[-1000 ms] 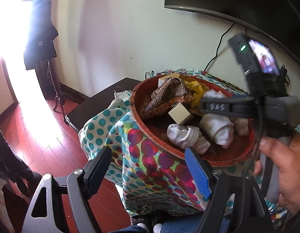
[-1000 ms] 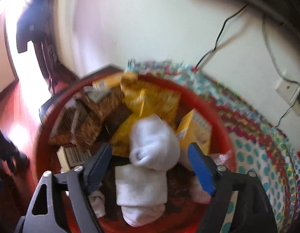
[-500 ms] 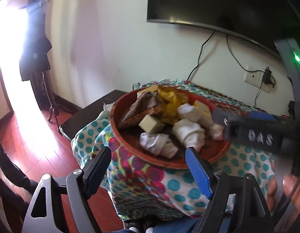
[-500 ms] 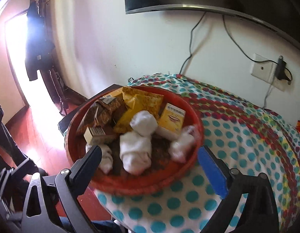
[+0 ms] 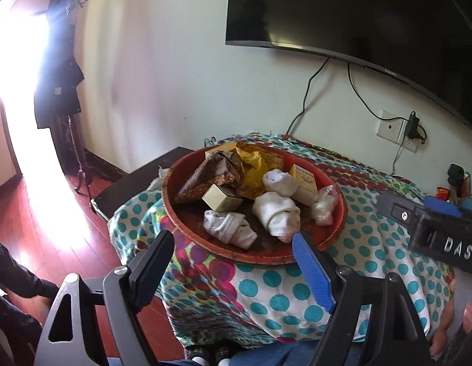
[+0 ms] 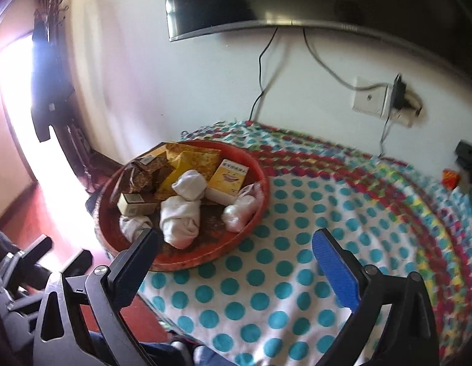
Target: Organize objects
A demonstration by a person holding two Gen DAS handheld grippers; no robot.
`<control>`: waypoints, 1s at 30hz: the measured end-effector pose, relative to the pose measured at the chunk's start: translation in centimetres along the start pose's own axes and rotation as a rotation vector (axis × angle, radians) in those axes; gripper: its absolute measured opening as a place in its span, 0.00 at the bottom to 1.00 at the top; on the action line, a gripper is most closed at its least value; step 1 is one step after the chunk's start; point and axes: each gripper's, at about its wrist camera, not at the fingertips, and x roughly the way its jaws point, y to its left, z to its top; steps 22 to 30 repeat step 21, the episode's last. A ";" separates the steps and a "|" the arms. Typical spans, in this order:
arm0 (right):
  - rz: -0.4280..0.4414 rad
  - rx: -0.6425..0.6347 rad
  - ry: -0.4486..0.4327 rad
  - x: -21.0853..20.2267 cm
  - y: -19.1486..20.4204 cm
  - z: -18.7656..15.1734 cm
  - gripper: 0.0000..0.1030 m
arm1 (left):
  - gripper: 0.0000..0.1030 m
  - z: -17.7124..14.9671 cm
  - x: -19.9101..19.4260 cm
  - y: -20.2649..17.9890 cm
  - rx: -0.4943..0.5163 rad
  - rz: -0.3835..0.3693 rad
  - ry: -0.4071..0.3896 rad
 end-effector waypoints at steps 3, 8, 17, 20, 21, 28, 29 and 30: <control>-0.055 -0.043 -0.030 -1.1 1.4 -0.1 1.00 | 0.80 0.0 -0.4 0.0 -0.007 0.008 0.002; -0.071 -0.087 -0.067 -1.9 3.0 0.2 1.00 | 0.80 -0.6 -0.4 -0.3 -0.012 0.021 0.021; -0.058 -0.071 -0.050 -1.6 2.9 0.1 1.00 | 0.80 -0.7 -0.8 -0.6 -0.030 0.049 0.000; -0.054 -0.073 -0.051 -1.7 3.0 0.1 1.00 | 0.80 -0.7 -0.8 -0.5 -0.036 0.038 -0.001; -0.055 -0.075 -0.054 -1.8 3.0 0.1 1.00 | 0.81 -0.6 -0.8 -0.5 -0.032 0.028 0.002; -0.055 -0.075 -0.054 -1.8 3.0 0.1 1.00 | 0.81 -0.6 -0.8 -0.5 -0.032 0.028 0.002; -0.055 -0.075 -0.054 -1.8 3.0 0.1 1.00 | 0.81 -0.6 -0.8 -0.5 -0.032 0.028 0.002; -0.055 -0.075 -0.054 -1.8 3.0 0.1 1.00 | 0.81 -0.6 -0.8 -0.5 -0.032 0.028 0.002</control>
